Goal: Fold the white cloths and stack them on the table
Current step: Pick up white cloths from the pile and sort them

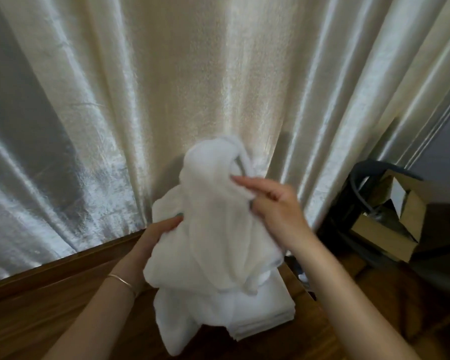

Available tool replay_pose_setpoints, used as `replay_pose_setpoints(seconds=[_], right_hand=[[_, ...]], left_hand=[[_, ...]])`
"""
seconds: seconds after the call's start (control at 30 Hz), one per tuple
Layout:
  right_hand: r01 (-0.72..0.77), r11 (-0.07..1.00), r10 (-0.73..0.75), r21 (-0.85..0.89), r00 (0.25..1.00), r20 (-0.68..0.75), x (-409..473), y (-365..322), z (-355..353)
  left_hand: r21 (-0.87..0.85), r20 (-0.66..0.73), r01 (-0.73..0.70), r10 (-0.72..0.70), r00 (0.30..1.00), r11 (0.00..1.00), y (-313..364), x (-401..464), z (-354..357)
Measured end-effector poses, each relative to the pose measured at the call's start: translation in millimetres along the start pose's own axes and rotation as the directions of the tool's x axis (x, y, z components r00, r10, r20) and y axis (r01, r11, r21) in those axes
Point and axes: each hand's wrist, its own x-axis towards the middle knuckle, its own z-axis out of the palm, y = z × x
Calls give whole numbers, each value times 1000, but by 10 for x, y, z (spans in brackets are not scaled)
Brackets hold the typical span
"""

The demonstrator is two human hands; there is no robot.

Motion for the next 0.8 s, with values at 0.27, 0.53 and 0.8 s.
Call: replay_pose_setpoints(seconds=[0.27,0.53,0.8], right_hand=[[4,945,125,-327,919,374,-11,280,458],[101,917,89,-387,892,444,-152,261,928],[166,924,34,-346,862,506,-520,-117,2175]], left_hand=[[-221,-192,-222,181,965,950,-144,-176,9],[-390,-283,-223,115,952,893,-280,-391,-516],[-353,-346,-301,175,922,886,-52,-1187,-1646]])
